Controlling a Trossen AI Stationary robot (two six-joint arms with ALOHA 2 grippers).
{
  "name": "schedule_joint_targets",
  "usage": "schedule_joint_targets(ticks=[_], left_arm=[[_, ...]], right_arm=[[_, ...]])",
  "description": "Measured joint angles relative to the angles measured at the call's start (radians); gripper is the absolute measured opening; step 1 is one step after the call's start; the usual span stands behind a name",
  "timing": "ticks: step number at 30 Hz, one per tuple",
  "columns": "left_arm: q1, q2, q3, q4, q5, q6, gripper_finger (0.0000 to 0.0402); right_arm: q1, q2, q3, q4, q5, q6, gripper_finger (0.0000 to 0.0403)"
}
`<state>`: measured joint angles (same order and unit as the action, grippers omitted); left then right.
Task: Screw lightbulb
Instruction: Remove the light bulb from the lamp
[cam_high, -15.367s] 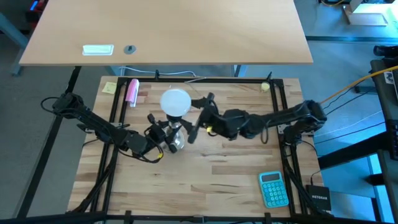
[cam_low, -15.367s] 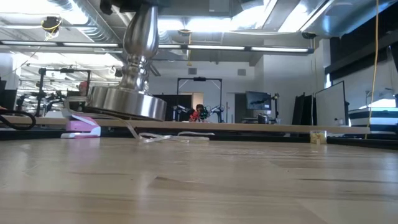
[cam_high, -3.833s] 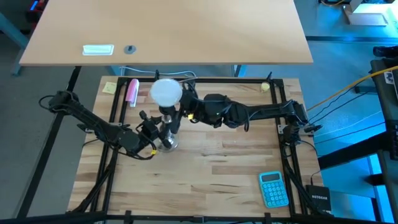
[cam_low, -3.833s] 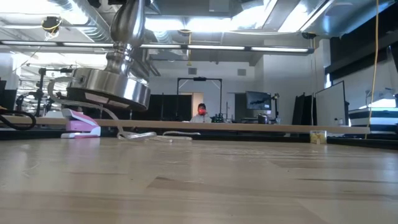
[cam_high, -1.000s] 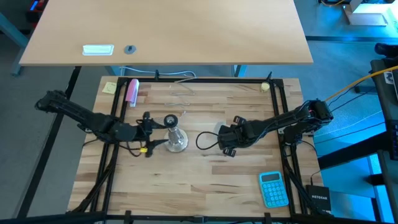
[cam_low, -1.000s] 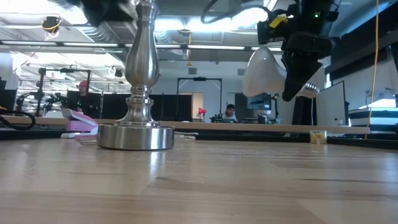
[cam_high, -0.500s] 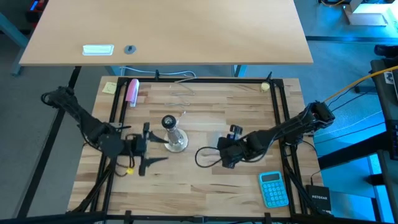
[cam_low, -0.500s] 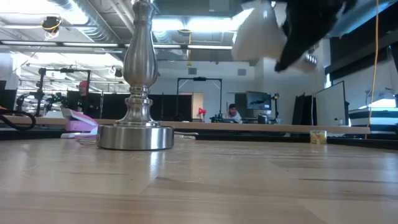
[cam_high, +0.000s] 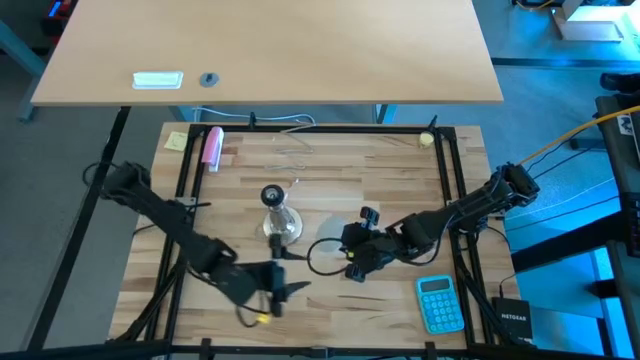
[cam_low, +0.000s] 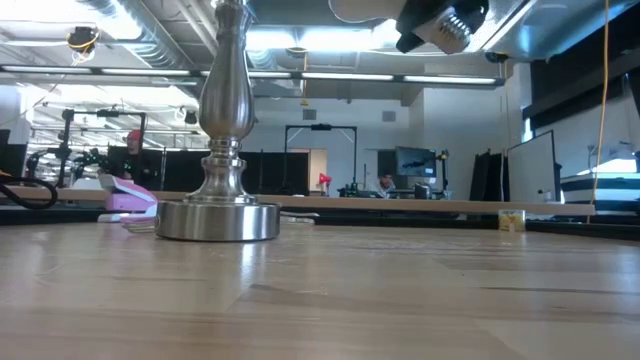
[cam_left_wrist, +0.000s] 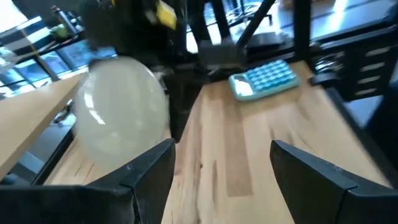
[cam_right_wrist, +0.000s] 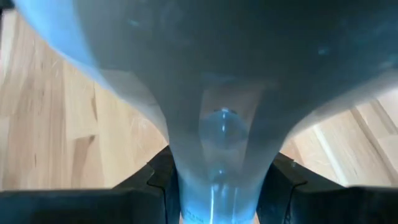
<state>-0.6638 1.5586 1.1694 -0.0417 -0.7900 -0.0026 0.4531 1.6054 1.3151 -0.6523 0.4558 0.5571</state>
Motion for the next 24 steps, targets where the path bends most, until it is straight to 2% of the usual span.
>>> schedule_joint_targets(ticks=[5, 8, 12, 18, 24], left_arm=[[0.066, 0.119, 0.025, 0.16, -0.022, 0.072, 0.0253], [0.086, 0.154, 0.074, 0.171, -0.116, 0.107, 0.0253], [0.115, 0.165, 0.117, 0.196, -0.159, 0.15, 0.0253], [0.124, 0.167, 0.129, 0.225, -0.167, 0.192, 0.0253], [0.17, 0.184, 0.13, 0.241, -0.133, 0.167, 0.0253]], right_arm=[[-0.002, 0.0, 0.0, 0.014, 0.007, 0.0, 0.0142], [-0.003, -0.001, 0.0, 0.012, 0.023, 0.007, 0.0142], [-0.002, 0.0, 0.0, 0.014, 0.027, 0.015, 0.0142], [-0.002, 0.0, 0.0, 0.01, 0.034, 0.034, 0.0142], [-0.002, 0.0, -0.003, 0.006, 0.046, 0.041, 0.0142]])
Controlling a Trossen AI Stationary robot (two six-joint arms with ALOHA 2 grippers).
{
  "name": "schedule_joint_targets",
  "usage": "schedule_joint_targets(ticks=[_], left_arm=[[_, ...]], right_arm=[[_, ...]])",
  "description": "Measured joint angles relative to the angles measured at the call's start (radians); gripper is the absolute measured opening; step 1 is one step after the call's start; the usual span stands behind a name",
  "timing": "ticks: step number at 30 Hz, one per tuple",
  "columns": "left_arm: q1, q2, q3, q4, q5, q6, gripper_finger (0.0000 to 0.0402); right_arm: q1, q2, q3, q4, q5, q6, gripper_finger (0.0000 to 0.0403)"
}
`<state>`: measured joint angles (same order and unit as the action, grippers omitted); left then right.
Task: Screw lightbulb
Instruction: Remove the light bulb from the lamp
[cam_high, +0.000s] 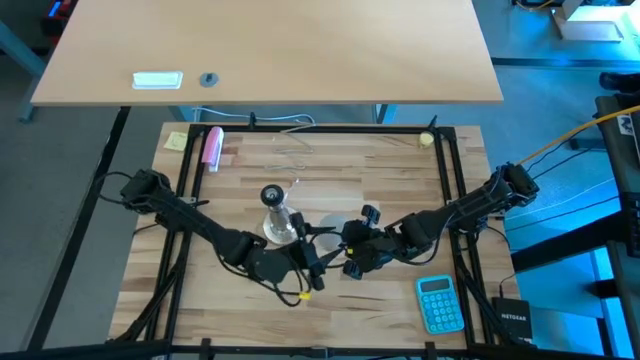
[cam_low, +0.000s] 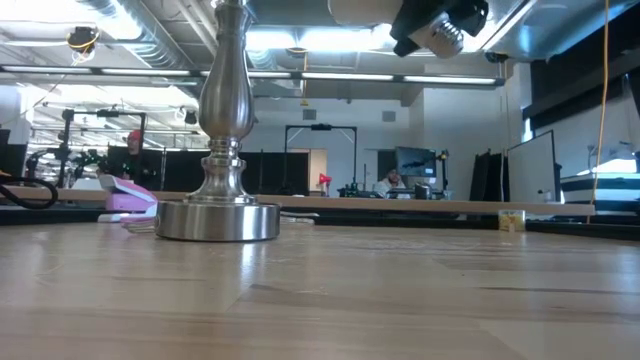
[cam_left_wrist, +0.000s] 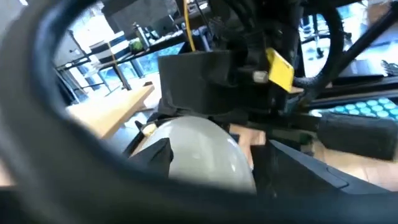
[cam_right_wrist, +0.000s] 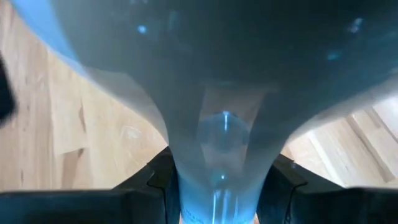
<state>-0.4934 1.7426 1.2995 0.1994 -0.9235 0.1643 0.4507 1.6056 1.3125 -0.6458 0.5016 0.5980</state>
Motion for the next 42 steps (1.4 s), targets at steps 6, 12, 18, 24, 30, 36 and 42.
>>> schedule_joint_targets(ticks=[6, 12, 18, 24, 30, 36, 42], left_arm=[[0.032, 0.001, 0.0, 0.024, -0.004, 0.012, 0.0253], [0.051, -0.003, 0.003, -0.126, -0.008, -0.122, 0.0253], [0.052, -0.004, 0.001, -0.193, -0.012, -0.192, 0.0253], [0.053, -0.001, 0.0, -0.264, -0.005, -0.265, 0.0253], [0.053, 0.005, 0.0, -0.3, 0.01, -0.33, 0.0253], [0.057, 0.016, -0.003, -0.308, 0.043, -0.324, 0.0253], [0.062, 0.017, -0.003, -0.307, 0.072, -0.308, 0.0253]], right_arm=[[0.001, 0.0, 0.002, 0.009, 0.008, -0.002, 0.0142], [0.023, 0.002, 0.0, -0.01, 0.032, -0.003, 0.0142], [0.039, 0.002, 0.0, -0.052, 0.032, 0.007, 0.0142], [0.062, -0.014, 0.013, -0.099, 0.026, 0.029, 0.0142], [0.102, -0.015, 0.089, -0.237, 0.067, 0.053, 0.0139], [0.113, -0.016, 0.114, -0.273, 0.066, 0.054, 0.0134], [0.113, -0.015, 0.116, -0.319, 0.062, 0.077, 0.0132]])
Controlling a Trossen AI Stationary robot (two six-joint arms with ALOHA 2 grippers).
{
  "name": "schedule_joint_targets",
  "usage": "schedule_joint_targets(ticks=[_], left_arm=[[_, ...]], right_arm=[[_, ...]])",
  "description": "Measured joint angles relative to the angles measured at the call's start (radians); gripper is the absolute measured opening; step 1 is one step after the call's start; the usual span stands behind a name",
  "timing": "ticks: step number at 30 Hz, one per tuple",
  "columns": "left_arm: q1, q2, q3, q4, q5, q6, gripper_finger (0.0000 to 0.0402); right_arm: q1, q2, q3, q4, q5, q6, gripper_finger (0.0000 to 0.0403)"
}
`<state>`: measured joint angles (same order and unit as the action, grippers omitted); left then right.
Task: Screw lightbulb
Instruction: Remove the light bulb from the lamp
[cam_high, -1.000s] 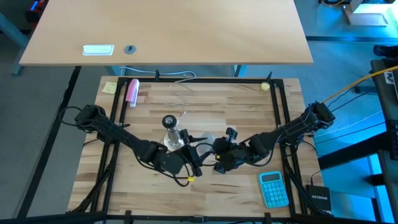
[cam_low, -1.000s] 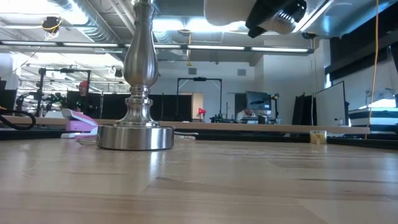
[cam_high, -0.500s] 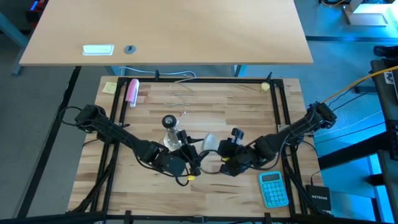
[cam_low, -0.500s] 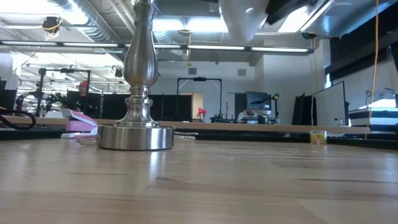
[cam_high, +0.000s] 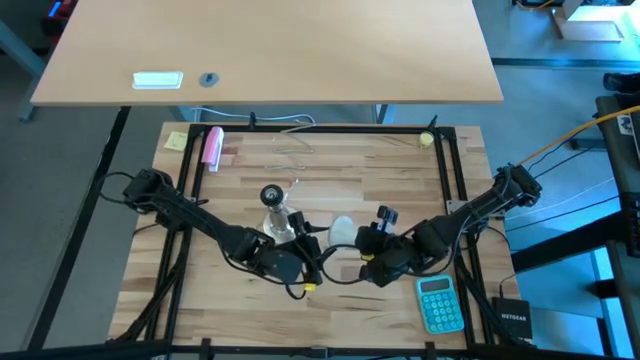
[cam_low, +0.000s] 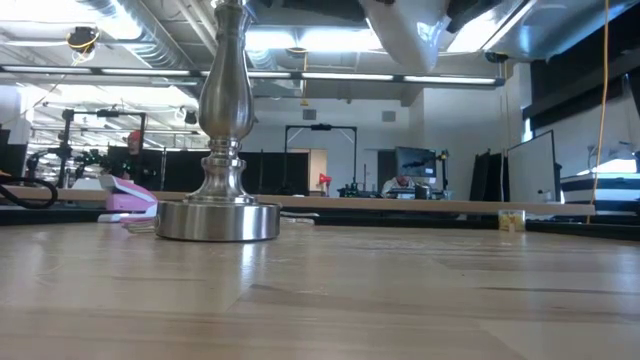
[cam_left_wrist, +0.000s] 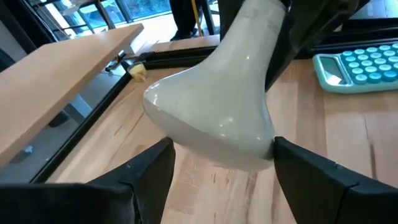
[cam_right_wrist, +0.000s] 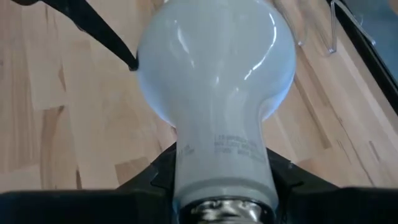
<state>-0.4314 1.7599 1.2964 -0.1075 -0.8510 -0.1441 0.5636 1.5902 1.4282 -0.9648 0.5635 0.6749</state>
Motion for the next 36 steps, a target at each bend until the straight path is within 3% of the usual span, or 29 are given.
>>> schedule_joint_targets(ticks=[6, 13, 18, 28, 36], left_arm=[[-0.039, -0.064, -0.004, 0.028, -0.018, 0.08, 0.0252], [-0.133, -0.209, -0.002, -0.052, -0.01, 0.125, 0.0252], [-0.19, -0.294, 0.0, -0.073, -0.01, 0.122, 0.0252], [-0.222, -0.318, 0.0, -0.113, -0.01, 0.116, 0.0252], [-0.222, -0.318, 0.0, -0.118, -0.009, 0.118, 0.0253]], right_arm=[[-0.03, -0.003, 0.006, -0.126, -0.085, -0.021, 0.0128], [-0.065, 0.007, 0.003, -0.271, -0.196, -0.021, 0.0128], [-0.182, 0.026, -0.042, -0.314, -0.326, -0.046, 0.0128], [-0.485, 0.109, -0.13, -0.344, -0.642, -0.16, 0.0128], [-0.576, 0.163, -0.21, -0.27, -0.774, -0.233, 0.0128]])
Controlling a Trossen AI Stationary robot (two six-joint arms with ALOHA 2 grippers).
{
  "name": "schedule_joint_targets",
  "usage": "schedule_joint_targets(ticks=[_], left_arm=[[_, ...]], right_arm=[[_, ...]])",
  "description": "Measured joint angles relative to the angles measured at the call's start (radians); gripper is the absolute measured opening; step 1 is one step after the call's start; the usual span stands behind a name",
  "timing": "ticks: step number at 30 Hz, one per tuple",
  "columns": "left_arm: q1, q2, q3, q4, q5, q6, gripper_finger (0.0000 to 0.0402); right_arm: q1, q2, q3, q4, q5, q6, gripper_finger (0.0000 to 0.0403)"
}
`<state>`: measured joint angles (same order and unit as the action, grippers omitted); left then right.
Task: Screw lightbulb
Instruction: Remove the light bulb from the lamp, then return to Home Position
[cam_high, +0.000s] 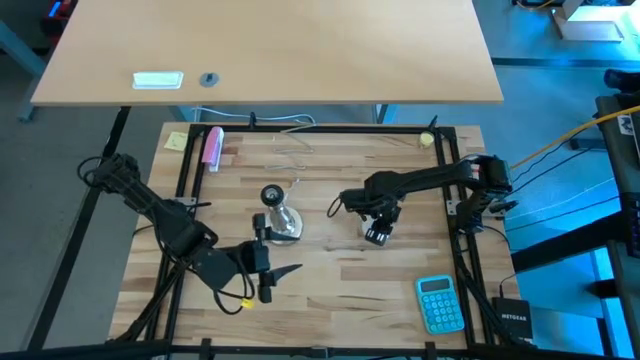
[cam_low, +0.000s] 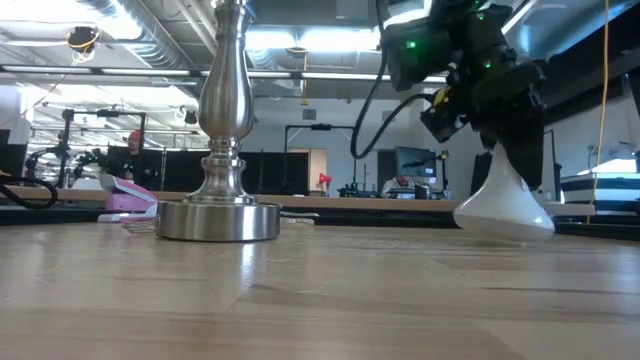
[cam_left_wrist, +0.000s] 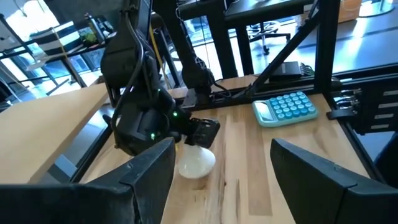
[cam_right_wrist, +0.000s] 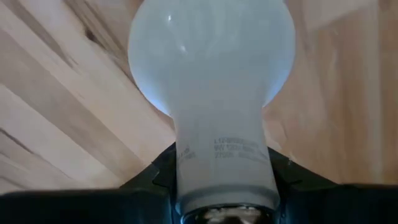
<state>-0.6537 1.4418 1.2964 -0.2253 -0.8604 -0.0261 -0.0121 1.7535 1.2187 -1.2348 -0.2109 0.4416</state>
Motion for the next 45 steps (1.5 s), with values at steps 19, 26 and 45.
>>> schedule_joint_targets(ticks=[19, 26, 45], left_arm=[[0.0, 0.0, 0.001, -0.001, 0.0, 0.0, 0.0253], [0.0, 0.0, 0.001, -0.017, 0.0, -0.011, 0.0253], [0.0, 0.0, 0.001, -0.021, 0.0, -0.002, 0.0253]], right_arm=[[-0.001, -0.002, -0.02, 0.111, 0.013, -0.031, 0.0173], [-0.001, -0.002, -0.02, 0.115, 0.045, -0.055, 0.0176], [0.035, -0.011, 0.183, -0.171, 0.064, -0.057, 0.0295]])
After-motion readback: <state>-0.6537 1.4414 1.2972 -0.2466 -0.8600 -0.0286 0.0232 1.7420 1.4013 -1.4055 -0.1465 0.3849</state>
